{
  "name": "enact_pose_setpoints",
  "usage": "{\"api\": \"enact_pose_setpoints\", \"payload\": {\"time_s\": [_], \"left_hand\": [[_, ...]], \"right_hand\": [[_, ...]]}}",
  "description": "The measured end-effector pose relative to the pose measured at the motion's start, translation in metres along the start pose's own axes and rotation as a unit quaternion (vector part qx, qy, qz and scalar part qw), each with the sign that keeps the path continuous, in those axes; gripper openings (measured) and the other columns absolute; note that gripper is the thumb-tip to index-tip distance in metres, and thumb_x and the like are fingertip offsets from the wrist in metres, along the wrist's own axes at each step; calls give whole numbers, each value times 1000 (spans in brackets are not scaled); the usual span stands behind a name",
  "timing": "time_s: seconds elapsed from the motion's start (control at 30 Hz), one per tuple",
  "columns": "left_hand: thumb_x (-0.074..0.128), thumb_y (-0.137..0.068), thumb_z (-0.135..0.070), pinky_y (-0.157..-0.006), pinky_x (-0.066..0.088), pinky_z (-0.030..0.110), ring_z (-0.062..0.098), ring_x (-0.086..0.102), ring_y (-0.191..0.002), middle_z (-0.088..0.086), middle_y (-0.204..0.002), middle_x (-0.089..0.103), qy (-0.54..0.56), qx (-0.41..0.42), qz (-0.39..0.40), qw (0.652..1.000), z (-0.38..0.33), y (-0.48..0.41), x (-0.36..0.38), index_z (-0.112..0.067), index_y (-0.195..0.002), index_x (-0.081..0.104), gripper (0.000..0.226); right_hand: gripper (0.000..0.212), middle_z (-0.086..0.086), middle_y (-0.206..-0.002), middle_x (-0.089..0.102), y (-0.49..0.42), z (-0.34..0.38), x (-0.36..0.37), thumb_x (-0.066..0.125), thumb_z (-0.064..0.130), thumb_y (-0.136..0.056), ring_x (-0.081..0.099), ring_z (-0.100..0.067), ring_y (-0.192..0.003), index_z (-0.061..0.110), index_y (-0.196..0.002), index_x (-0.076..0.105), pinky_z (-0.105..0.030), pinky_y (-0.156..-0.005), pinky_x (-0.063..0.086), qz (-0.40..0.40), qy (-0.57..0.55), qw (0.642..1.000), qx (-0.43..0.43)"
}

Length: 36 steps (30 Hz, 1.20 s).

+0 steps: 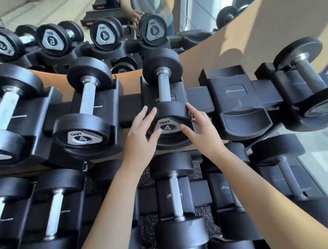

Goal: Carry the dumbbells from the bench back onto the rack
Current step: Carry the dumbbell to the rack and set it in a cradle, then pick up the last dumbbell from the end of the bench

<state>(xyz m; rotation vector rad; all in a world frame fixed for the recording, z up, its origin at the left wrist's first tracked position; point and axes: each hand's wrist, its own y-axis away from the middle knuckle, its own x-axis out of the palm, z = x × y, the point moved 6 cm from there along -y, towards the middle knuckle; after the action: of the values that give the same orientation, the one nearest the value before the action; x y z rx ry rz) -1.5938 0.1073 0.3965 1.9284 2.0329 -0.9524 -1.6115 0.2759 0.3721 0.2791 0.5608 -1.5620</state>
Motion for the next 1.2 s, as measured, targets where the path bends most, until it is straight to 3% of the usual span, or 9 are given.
{"api": "enact_pose_setpoints", "payload": {"time_s": [0.07,0.17,0.27,0.33,0.53,0.67,0.8,1.2], "left_hand": [[57,-87,-8,-101,19,13,7,31,-128,-1,-144,36,-24,-4,2,1000,0,12,-3,-21,-132,43,49],[55,-88,-10,-104,28,31,23,40,-126,6,-139,45,-101,-11,-13,995,-1,35,-11,-14,-128,48,41],[56,-87,-12,-100,36,49,29,46,-119,9,-131,54,-171,-6,-33,985,-6,59,-18,-10,-123,53,36],[57,-86,-13,-97,36,54,29,47,-118,9,-129,55,-197,-4,-32,980,-9,77,-20,-10,-120,55,35],[59,-85,-14,-98,34,53,31,48,-119,11,-126,58,-226,-9,-28,974,-16,126,-22,-9,-117,58,33],[67,-78,-11,-93,39,53,33,55,-111,12,-117,64,-259,2,-56,964,-29,162,-17,-8,-110,63,32],[70,-75,-13,-90,42,52,32,57,-110,10,-114,65,-303,-12,-86,949,-48,204,-8,-10,-108,64,34],[68,-78,-16,-93,40,59,32,54,-114,11,-116,64,-341,-201,-145,907,-100,352,19,-8,-112,62,35]], "right_hand": [[60,1,-123,46,10,7,-2,58,23,-87,44,-5,-99,23,-140,30,-1,-78,26,-12,75,997,-17],[56,-7,-127,48,34,22,-3,56,20,-88,52,-20,-94,19,-139,32,-11,-76,28,-23,141,989,-36],[54,-11,-127,50,62,36,1,56,19,-88,49,-29,-111,15,-138,35,-32,-91,42,-23,202,978,-48],[53,-12,-129,51,81,42,6,56,20,-87,48,-33,-115,14,-137,37,-42,-95,43,-19,243,969,-49],[50,-9,-135,50,131,51,17,54,25,-87,45,-28,-124,17,-135,41,-44,-103,36,14,327,943,-51],[43,-18,-117,63,163,61,13,68,9,-74,60,-37,-105,6,-116,59,-49,-86,49,-3,337,935,-109],[43,-16,-111,67,197,60,5,74,10,-68,64,-35,-100,7,-109,63,-49,-79,53,11,356,921,-160],[49,-16,-115,66,305,48,-8,76,15,-68,61,-36,-107,8,-114,62,-59,-85,48,164,335,885,-278]]}}
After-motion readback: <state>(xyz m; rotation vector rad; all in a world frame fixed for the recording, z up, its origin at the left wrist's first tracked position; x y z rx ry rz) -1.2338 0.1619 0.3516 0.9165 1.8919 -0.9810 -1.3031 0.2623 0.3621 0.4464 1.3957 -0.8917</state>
